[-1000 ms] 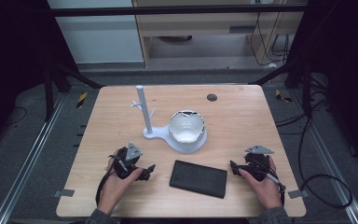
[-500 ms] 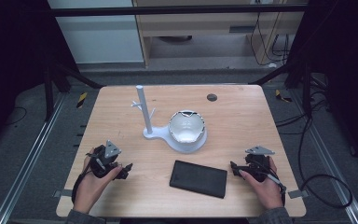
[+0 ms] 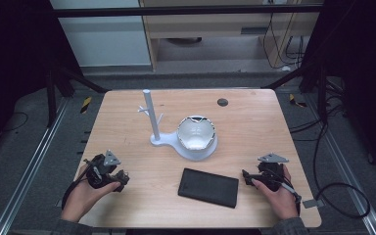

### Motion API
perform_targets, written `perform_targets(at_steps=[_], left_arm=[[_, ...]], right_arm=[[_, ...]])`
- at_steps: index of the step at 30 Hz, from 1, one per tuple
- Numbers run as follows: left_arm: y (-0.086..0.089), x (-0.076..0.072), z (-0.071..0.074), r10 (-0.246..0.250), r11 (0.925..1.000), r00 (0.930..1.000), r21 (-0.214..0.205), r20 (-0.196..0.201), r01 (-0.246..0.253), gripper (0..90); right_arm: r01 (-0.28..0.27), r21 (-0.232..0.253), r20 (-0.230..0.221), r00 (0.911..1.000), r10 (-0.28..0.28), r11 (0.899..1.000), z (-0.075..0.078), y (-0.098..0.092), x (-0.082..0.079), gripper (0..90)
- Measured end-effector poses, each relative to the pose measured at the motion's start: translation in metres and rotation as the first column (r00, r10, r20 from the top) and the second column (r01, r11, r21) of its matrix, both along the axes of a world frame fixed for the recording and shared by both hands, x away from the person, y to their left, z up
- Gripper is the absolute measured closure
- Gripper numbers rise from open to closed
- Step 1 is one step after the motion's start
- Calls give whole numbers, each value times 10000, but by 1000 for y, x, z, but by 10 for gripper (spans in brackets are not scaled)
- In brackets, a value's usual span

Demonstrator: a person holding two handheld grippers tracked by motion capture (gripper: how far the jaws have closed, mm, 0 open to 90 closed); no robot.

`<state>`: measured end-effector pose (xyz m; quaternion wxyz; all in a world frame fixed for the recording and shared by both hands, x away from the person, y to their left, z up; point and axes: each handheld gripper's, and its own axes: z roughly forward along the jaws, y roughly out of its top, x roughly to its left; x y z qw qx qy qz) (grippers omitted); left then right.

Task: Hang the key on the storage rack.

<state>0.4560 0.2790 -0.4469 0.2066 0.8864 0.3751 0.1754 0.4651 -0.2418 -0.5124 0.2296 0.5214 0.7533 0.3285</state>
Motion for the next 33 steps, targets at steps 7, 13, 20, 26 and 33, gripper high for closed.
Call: perform_targets(at_steps=[7, 13, 20, 26, 33], left_arm=[[5, 7, -10, -142, 9989, 9982, 440, -587, 168, 233], [13, 18, -16, -197, 9993, 9948, 281, -998, 226, 313], [17, 23, -13, -375, 9981, 9907, 426, -1308, 434, 497], [17, 27, -16, -309, 9977, 9900, 561, -1378, 389, 489], [17, 29, -21, -360, 9966, 9859, 677, -1637, 477, 460]], right_arm=[[5, 3, -3, 10000, -5, 10000, 0, 0, 0, 57], [5, -6, -2, 10000, -5, 10000, 0, 0, 0, 57], [8, 0, -2, 10000, -8, 10000, 0, 0, 0, 57], [-2, 7, 0, 10000, 2, 10000, 0, 0, 0, 57], [6, 2, -5, 10000, -6, 10000, 0, 0, 0, 56]])
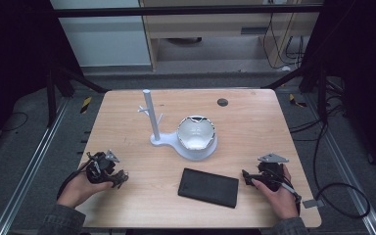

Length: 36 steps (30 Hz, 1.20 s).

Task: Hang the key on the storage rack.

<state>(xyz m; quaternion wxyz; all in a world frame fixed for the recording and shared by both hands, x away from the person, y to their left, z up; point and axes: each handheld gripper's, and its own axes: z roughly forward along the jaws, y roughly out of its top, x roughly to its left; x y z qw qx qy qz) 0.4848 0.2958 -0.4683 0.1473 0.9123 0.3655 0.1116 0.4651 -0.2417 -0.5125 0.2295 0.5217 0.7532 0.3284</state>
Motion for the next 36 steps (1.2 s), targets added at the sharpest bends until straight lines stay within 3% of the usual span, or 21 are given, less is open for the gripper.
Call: perform_targets(at_steps=[5, 8, 11, 16, 20, 24, 26, 36], left_arm=[[1, 1, -1, -52, 9993, 9999, -376, -115, 47, 456], [4, 3, -2, -197, 9966, 9993, -800, -333, 170, 518], [4, 2, -1, -209, 9968, 9992, -777, -334, 183, 595], [0, 0, 1, -187, 9985, 9990, -526, -405, 165, 797], [-4, -1, 3, -184, 9991, 9987, -391, -470, 166, 802], [-4, -1, 7, -181, 9985, 9990, -533, -415, 159, 837], [-4, -1, 7, -147, 9994, 9988, -323, -458, 132, 838], [2, 3, 14, 88, 9986, 9990, -512, -427, -110, 896]], right_arm=[[-5, -3, -2, 10000, 5, 10000, 0, 0, 0, 55], [11, 5, -4, 10000, -11, 10000, 0, 0, 0, 55], [13, 10, -9, 10000, -13, 10000, 0, 0, 0, 55], [14, 12, -11, 10000, -14, 10000, 0, 0, 0, 55], [8, 0, -7, 10000, -8, 10000, 0, 0, 0, 55], [4, 9, -13, 10000, -4, 10000, 0, 0, 0, 55], [2, 8, -7, 10000, -2, 10000, 0, 0, 0, 55], [-38, 15, 4, 10000, 38, 10000, 0, 0, 0, 54]])
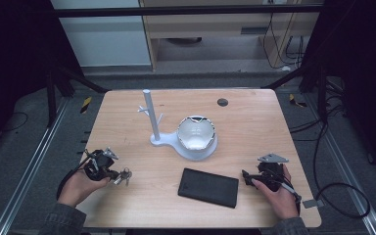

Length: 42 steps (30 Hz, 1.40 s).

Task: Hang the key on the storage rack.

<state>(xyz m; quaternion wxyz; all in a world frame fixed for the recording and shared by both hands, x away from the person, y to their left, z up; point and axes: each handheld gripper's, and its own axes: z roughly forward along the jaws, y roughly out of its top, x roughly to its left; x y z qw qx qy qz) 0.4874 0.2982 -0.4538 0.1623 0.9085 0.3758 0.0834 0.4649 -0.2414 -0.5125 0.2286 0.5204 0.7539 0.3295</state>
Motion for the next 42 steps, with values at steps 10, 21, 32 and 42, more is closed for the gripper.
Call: perform_targets(at_steps=[10, 21, 32, 42], left_arm=[[-2, 3, -9, -5, 9996, 9999, 271, -117, 8, 896], [0, -2, 11, 4, 10000, 9997, 54, 264, -6, 900], [-18, 0, 92, -618, 9977, 9934, 351, 965, 587, 899], [-37, 19, 148, -898, 9948, 9865, 612, 1369, 820, 899]], right_arm=[[-14, 0, -14, 10000, 14, 10000, 0, 0, 0, 52], [-20, -1, -15, 10000, 20, 10000, 0, 0, 0, 50], [-35, -4, -66, 10000, 35, 10000, 0, 1, 1, 34], [-86, -82, -154, 9998, 85, 9999, 0, 3, 7, 3]])
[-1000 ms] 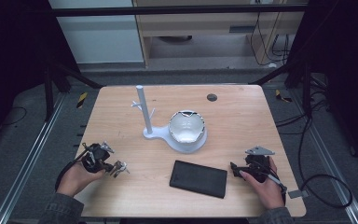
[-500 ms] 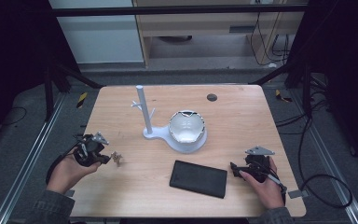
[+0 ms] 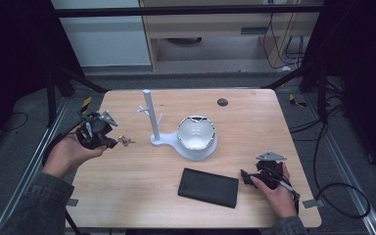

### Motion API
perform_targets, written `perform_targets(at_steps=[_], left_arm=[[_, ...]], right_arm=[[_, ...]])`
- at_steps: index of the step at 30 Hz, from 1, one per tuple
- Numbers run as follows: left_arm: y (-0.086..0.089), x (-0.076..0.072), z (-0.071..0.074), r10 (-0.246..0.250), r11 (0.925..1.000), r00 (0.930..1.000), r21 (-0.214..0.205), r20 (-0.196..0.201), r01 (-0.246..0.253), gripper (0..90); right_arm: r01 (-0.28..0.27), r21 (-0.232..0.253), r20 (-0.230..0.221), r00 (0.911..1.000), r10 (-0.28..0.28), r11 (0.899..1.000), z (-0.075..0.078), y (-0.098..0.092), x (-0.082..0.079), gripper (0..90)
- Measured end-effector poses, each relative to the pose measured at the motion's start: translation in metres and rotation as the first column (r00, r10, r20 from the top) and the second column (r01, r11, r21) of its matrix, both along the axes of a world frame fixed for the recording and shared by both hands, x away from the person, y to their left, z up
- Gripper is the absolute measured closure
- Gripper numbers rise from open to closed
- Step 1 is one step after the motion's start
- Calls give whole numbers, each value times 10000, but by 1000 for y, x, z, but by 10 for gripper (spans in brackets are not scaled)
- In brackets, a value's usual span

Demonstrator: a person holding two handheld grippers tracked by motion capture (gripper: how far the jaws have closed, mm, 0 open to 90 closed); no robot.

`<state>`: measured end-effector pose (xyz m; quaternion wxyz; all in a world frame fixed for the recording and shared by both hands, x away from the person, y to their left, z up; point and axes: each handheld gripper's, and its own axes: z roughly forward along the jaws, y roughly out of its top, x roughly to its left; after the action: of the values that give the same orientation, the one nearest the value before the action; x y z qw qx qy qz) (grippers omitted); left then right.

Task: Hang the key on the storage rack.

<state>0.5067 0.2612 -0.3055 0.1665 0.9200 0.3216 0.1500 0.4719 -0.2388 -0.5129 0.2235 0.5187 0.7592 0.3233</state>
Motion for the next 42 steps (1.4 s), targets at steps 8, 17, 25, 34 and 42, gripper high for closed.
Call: perform_targets(at_steps=[8, 17, 25, 34, 42], left_arm=[[-8, 5, 27, -116, 9999, 9997, -53, 203, 117, 899], [-14, 15, 46, -63, 9999, 9997, -90, 254, 65, 899], [-24, 20, 51, -196, 9997, 9994, 173, 269, 191, 899], [-37, 24, 61, -186, 9992, 9991, 350, 384, 173, 899], [-47, 32, 64, -181, 9982, 9992, 573, 356, 161, 899]], right_arm=[[-24, -20, 3, 10000, 24, 10000, 0, -1, 8, 3], [54, -11, -22, 10000, -54, 10000, 0, 0, 9, 3], [99, -17, -2, 10000, -99, 9999, 0, 0, 9, 3], [138, -11, -13, 9999, -138, 9999, 0, 1, 9, 3], [174, -17, -12, 9998, -174, 9998, 0, 1, 9, 4]])
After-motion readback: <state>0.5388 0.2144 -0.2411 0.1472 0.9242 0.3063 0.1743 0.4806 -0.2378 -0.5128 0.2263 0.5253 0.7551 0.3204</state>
